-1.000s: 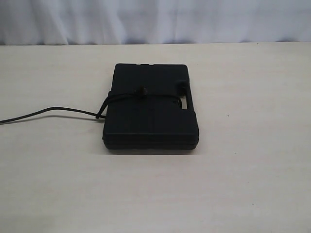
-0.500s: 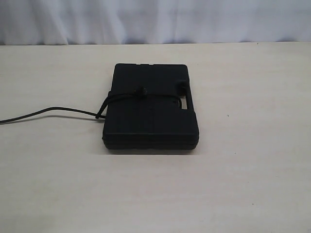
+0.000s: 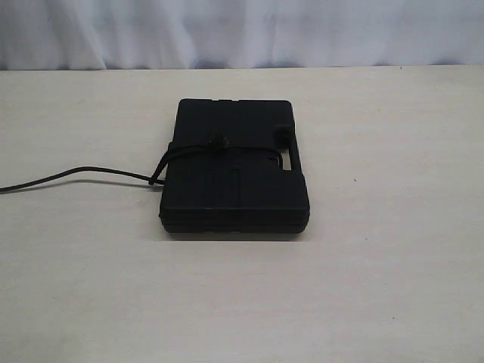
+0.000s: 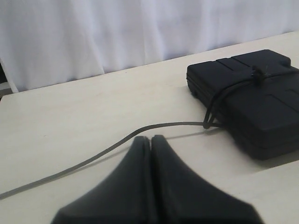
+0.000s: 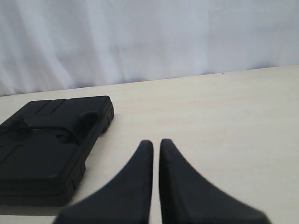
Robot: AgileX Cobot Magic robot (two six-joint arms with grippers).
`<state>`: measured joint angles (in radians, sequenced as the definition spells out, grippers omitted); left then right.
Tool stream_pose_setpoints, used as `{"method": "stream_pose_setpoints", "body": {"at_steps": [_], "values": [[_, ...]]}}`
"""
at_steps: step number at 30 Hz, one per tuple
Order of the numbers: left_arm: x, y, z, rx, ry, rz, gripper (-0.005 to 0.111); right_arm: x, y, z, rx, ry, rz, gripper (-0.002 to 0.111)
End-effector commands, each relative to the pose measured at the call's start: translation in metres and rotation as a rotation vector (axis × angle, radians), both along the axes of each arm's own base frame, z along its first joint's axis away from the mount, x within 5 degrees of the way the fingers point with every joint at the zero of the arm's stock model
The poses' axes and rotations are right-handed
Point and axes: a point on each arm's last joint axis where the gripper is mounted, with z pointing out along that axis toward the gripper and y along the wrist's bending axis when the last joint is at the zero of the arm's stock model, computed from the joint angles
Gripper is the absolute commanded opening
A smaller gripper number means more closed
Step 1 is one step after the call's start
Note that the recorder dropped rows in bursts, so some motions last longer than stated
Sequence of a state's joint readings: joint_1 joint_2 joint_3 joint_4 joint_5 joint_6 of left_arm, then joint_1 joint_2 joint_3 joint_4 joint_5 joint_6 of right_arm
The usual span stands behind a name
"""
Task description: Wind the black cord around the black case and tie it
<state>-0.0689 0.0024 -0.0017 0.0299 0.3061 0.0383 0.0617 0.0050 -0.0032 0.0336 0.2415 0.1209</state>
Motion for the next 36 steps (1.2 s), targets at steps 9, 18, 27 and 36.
{"method": "stream_pose_setpoints", "body": {"at_steps": [9, 18, 27, 36], "values": [[-0.0001, 0.0034, -0.0006, 0.003, 0.001, 0.060, 0.000, -0.0001, -0.0005, 0.0000, -0.009, -0.011, -0.006, 0.004], [-0.0001, 0.0034, -0.0006, 0.003, 0.001, 0.060, 0.000, -0.0001, -0.0005, 0.0000, -0.009, -0.011, -0.006, 0.004], [-0.0001, 0.0034, -0.0006, 0.003, 0.001, 0.060, 0.000, -0.0001, -0.0005, 0.0000, -0.009, -0.011, -0.006, 0.004], [-0.0001, 0.0034, -0.0006, 0.003, 0.001, 0.060, 0.000, -0.0001, -0.0005, 0.0000, -0.009, -0.011, -0.006, 0.004]]}}
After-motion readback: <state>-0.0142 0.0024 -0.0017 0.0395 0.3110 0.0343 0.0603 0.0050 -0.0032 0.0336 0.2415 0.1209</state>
